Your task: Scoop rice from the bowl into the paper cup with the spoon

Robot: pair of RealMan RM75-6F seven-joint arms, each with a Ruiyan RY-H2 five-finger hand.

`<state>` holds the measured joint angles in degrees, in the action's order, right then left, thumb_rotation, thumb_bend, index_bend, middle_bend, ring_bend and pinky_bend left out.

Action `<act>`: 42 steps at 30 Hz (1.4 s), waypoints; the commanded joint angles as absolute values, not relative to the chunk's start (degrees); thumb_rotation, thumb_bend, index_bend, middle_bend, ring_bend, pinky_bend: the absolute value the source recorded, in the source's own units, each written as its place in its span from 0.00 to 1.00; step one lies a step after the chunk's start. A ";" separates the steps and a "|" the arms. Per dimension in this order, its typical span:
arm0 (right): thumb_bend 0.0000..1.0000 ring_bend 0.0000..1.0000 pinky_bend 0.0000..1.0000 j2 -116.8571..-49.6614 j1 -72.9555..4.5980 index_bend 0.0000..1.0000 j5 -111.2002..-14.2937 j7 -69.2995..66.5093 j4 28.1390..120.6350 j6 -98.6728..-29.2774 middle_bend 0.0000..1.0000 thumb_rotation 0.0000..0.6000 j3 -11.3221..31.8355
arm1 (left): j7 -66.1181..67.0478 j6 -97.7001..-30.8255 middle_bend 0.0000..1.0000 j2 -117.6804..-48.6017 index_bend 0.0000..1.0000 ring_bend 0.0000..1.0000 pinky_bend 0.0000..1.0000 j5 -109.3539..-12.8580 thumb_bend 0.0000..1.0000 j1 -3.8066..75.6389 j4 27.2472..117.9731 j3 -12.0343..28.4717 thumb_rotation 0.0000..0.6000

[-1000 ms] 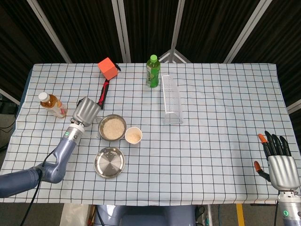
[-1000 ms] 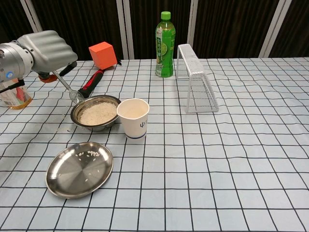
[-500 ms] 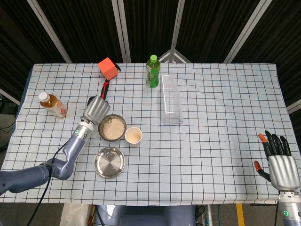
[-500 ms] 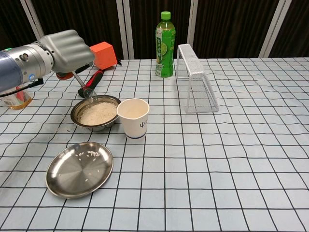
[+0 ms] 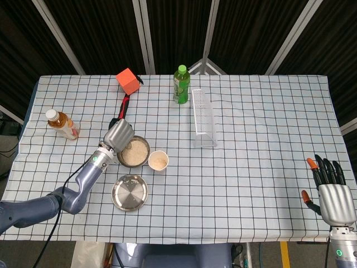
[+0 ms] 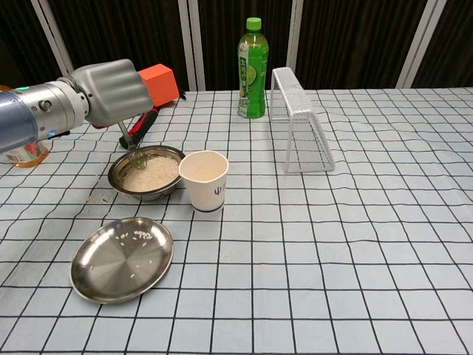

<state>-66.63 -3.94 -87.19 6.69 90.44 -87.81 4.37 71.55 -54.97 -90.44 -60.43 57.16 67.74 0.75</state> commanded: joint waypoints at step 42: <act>0.38 0.00 0.00 -66.80 -4.27 0.00 -87.35 6.86 90.37 -87.51 0.00 1.00 4.52 | 67.68 -57.75 0.99 -94.72 0.60 0.98 1.00 -39.64 0.48 53.41 75.47 7.42 1.00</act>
